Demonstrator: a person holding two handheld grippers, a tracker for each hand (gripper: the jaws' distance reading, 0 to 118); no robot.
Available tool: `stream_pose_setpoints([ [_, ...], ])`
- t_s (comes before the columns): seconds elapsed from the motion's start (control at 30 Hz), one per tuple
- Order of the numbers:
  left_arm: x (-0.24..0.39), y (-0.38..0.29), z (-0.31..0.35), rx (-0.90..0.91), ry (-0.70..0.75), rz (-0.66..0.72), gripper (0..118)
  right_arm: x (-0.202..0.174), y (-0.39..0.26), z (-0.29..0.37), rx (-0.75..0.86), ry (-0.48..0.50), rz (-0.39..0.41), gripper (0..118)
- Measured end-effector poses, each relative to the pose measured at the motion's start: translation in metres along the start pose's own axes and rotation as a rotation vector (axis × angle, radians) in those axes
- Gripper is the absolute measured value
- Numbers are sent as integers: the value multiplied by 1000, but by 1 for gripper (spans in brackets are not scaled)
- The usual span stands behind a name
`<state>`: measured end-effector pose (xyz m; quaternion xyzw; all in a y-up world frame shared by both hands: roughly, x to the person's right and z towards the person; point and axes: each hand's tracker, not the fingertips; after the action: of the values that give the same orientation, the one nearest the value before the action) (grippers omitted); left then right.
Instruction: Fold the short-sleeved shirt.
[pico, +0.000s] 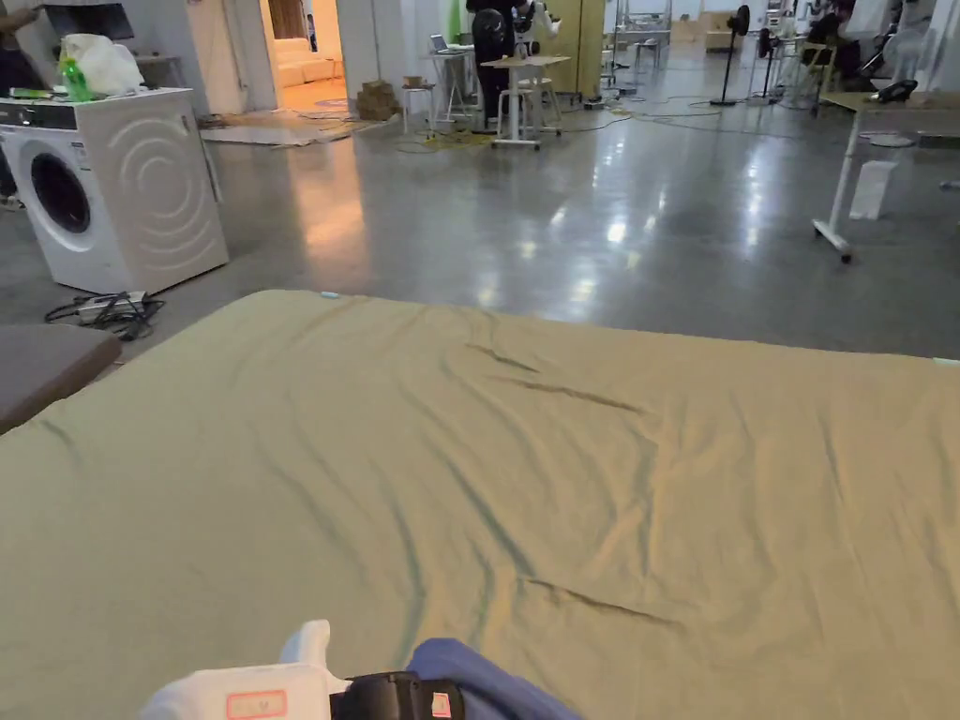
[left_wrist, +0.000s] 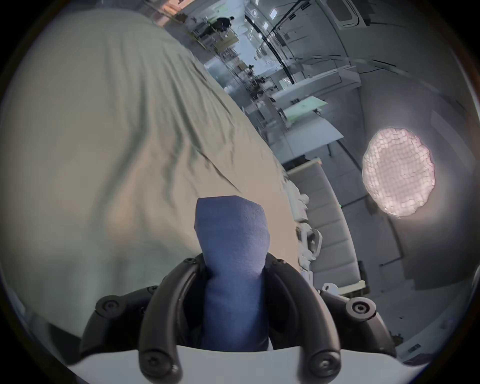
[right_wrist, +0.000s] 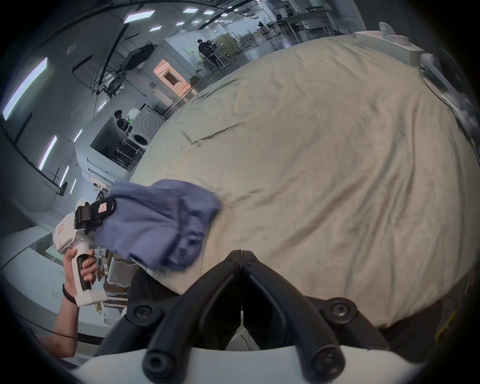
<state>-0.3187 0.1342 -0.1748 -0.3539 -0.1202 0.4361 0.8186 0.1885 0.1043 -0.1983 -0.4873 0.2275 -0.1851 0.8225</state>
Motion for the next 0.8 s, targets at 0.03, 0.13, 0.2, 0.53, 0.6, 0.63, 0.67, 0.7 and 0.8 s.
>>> stream_pose_setpoints([
  [0.03,-10,10,15,13,33,11,36,3,-4,3,-1,0,-11,0],
  [0.13,-47,47,69,94,173,19,36,10,-18,8,-19,-32,-40,0],
  [0.2,-74,78,104,141,251,45,36,18,-25,7,-66,-67,-91,0],
  [0.53,-154,150,108,188,536,148,53,20,-26,0,-72,-66,-186,0],
  [0.6,-145,162,116,71,666,131,72,13,-23,15,-33,-105,-97,0],
  [0.63,-136,163,125,99,693,64,74,13,-23,20,-4,-116,-65,0],
  [0.67,-118,160,134,129,727,-31,74,14,-22,25,16,-123,-54,0],
  [0.7,-99,157,141,154,769,-119,74,17,-22,27,15,-129,-64,0],
  [0.8,-11,114,156,229,693,-319,74,21,-17,41,26,-209,-40,0],
])
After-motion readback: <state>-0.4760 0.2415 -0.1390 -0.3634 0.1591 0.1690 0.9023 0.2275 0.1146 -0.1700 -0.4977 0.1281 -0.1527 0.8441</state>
